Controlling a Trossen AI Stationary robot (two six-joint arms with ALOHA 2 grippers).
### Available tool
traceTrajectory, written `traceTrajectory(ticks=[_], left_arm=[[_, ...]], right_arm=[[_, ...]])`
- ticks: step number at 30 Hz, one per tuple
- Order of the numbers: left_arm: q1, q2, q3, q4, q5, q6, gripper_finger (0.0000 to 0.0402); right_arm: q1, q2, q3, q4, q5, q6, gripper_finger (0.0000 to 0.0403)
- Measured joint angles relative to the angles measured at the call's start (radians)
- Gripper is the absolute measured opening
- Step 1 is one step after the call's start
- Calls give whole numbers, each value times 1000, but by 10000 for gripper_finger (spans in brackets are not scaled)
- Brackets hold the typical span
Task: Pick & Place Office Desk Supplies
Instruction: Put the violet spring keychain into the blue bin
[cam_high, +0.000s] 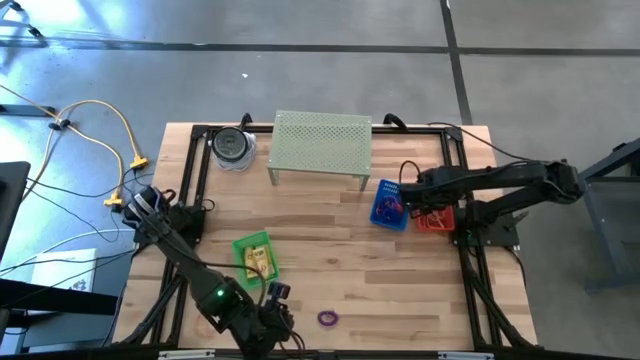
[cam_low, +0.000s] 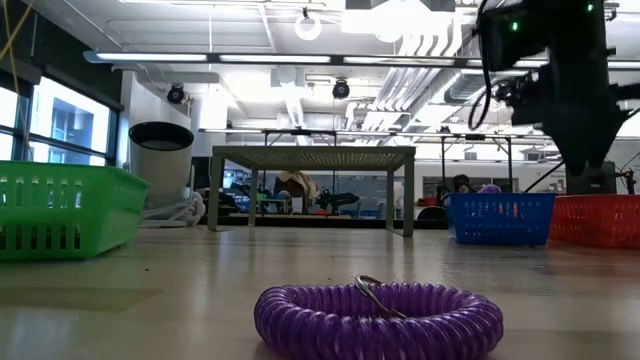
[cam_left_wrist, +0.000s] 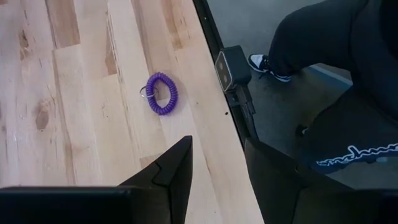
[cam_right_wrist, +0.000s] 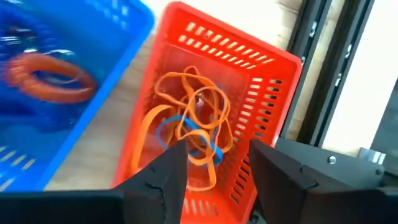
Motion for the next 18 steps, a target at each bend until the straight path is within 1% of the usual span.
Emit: traceTrajectory(ticks=[6,11,14,16,18], left_arm=[[-7,0,0,1,-29,-20,141],[-7,0,-1,9,-82,-24,141],[-8,0,-18,35,-86,-30,141],[-13,1,-34,51,-92,-30,141],[-15,1,-60,94,-101,-30,141]], right_arm=[[84,0,130,-49,3,11,149],[180,0,236,-14,23,-9,141],[271,-1,281,88,72,-75,140],[348,-1,292,216,119,-148,139],[419,-1,292,371,139,-222,139]])
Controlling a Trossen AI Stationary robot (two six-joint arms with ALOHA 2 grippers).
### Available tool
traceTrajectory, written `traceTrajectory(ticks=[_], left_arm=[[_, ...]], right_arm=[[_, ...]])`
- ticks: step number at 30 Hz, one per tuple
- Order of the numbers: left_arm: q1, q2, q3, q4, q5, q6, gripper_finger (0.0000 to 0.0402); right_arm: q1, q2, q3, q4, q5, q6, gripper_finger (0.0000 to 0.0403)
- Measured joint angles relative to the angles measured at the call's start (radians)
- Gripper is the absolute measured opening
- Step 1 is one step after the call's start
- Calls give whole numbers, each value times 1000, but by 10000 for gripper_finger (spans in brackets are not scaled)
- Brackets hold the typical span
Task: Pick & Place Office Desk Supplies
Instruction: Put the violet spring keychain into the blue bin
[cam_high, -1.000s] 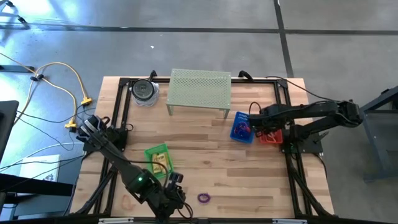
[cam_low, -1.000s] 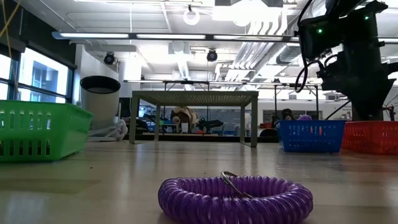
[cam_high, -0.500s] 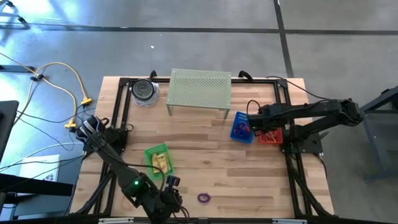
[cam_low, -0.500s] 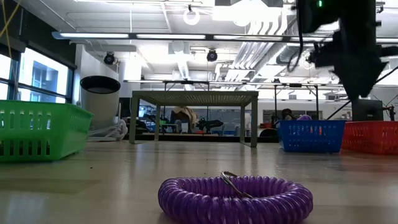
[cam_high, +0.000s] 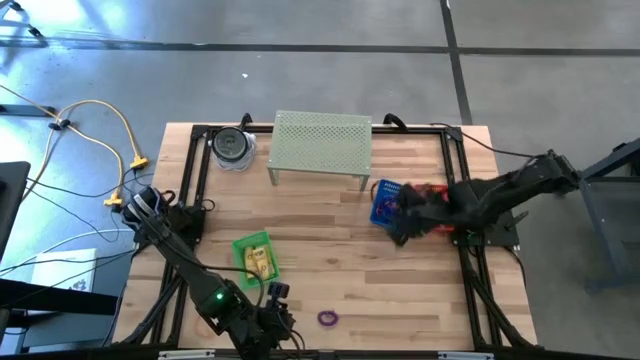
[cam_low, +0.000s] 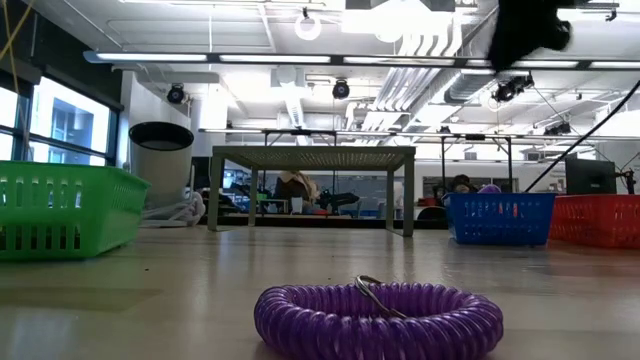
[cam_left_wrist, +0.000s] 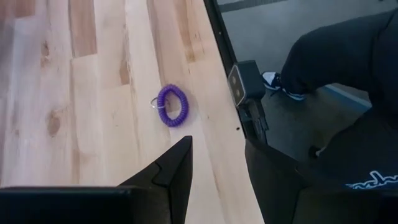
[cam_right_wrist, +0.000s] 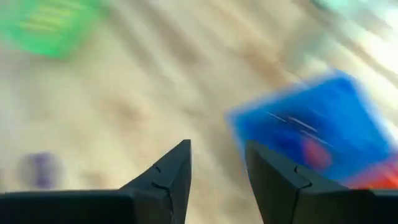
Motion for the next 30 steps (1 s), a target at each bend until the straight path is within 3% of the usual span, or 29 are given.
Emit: traceTrajectory(ticks=[4,10,13,17,24,30], left_arm=[[0,1,-42,61,2,-3,141],[-17,1,-54,118,9,-26,141],[-34,1,-54,125,11,-43,141],[-60,1,-54,144,1,-72,141],[-102,1,-71,198,-1,-79,141],[-127,1,-71,198,-1,-82,141]], right_arm=[[135,26,0,347,-1,-187,141],[307,153,0,748,-12,-634,153],[334,244,0,896,1,-805,162],[325,363,0,1074,-8,-849,187],[281,519,66,1019,-58,-850,253],[277,624,82,1026,-97,-851,267]])
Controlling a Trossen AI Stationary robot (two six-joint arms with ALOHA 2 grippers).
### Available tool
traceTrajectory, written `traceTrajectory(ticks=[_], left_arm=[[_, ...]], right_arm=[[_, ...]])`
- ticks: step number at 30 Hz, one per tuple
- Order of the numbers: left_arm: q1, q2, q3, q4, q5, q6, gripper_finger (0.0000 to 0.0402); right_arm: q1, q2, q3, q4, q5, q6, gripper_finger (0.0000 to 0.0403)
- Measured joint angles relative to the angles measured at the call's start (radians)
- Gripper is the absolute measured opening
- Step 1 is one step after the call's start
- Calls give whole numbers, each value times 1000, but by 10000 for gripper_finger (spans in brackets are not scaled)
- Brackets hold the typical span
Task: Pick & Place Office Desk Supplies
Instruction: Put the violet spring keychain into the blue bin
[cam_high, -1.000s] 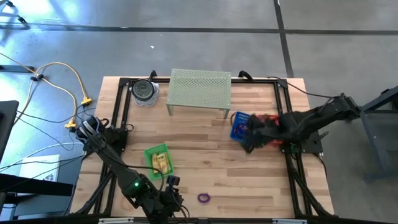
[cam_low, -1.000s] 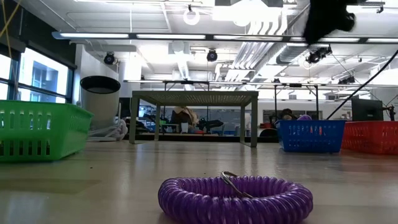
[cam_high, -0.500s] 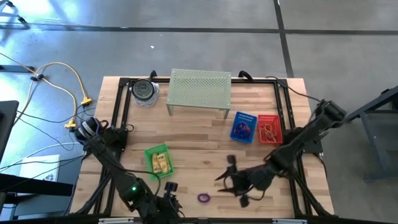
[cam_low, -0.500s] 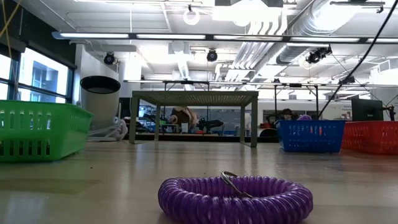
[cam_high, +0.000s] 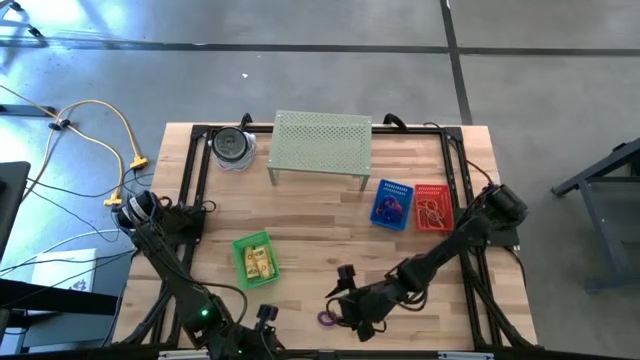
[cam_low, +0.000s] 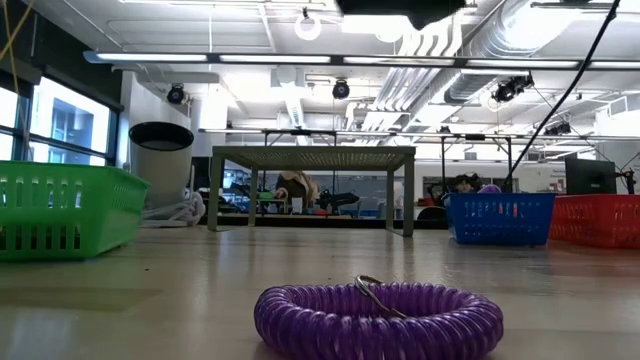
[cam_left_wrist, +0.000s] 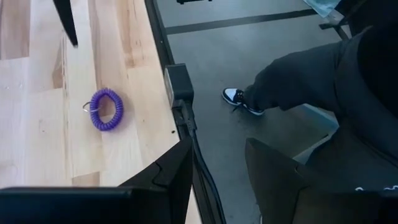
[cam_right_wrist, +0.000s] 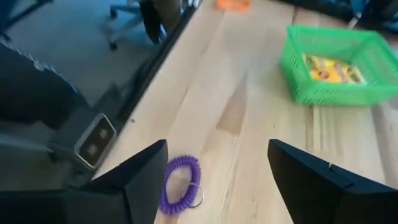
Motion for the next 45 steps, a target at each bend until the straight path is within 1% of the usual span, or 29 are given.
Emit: traceTrajectory(ticks=[3,6,11,14,21,25,30,32,36,38,40,42,45], left_arm=[[-16,0,0,-1,0,0,141],[-36,0,0,-1,-3,3,141],[-59,0,0,-4,-35,11,141],[-68,0,0,-8,-48,11,141],[-92,0,-32,0,-70,-2,141],[-95,0,-57,0,-73,-41,141],[-94,0,-66,7,-76,-47,141],[-94,0,-66,9,-77,-49,141],[-94,0,-66,18,-76,-54,141],[-98,0,-66,24,-76,-65,141],[-99,0,-66,36,-76,-68,141],[-102,0,-66,45,-76,-68,141],[-104,0,-66,60,-76,-68,141]], right_arm=[[-2,45,0,4,11,3,263],[-2,101,0,84,16,-10,259],[3,197,0,207,15,-130,255],[-6,228,0,237,8,-103,254],[-28,254,0,216,-11,-25,254],[-27,254,0,115,-25,37,254],[-12,256,3,41,-33,94,254],[-12,265,3,27,-32,139,254],[-18,280,4,15,-48,148,252],[-19,281,4,4,-54,148,243],[-19,282,5,-4,-66,146,224],[-21,283,5,-18,-75,147,196],[-20,283,5,-27,-85,159,139]])
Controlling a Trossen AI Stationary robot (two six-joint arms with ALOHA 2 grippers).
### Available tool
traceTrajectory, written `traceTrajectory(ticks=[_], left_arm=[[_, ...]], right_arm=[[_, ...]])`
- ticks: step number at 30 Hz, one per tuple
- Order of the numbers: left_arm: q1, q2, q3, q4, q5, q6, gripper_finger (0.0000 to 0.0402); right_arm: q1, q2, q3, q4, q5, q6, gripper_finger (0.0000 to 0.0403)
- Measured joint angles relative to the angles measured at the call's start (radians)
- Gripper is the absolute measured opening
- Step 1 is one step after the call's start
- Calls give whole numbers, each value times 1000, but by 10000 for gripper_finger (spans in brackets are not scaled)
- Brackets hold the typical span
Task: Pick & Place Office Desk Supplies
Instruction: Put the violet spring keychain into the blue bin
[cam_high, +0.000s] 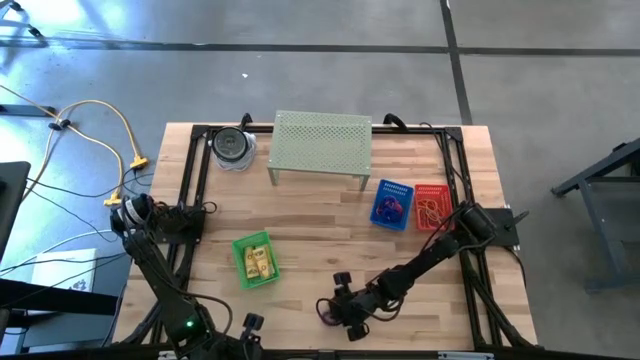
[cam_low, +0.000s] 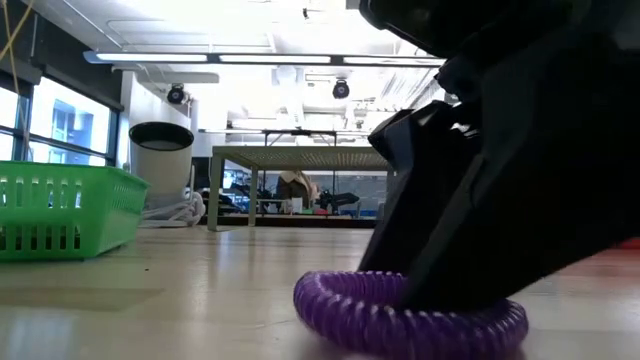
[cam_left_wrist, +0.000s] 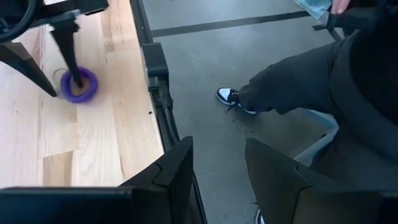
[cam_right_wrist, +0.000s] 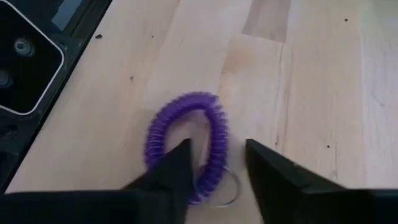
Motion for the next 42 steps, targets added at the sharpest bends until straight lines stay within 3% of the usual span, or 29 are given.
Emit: traceTrajectory(ticks=[5,14,19,22,31,37,42], left_arm=[[0,0,0,2,0,0,141],[6,0,0,4,-1,2,141],[29,0,0,6,-1,23,141],[59,0,0,6,-1,23,141],[166,-3,0,-21,37,110,141],[205,-3,0,-52,36,110,141],[217,-3,0,-61,27,111,141]], right_arm=[[5,1,-2,1,-28,-6,25],[37,-30,-5,-16,62,-2,14],[62,-148,-14,-150,108,70,9],[76,-266,-8,-300,169,182,9],[97,-537,-6,-833,489,558,8],[12,-613,-6,-1250,493,837,8],[-132,-613,-8,-1418,442,838,8]])
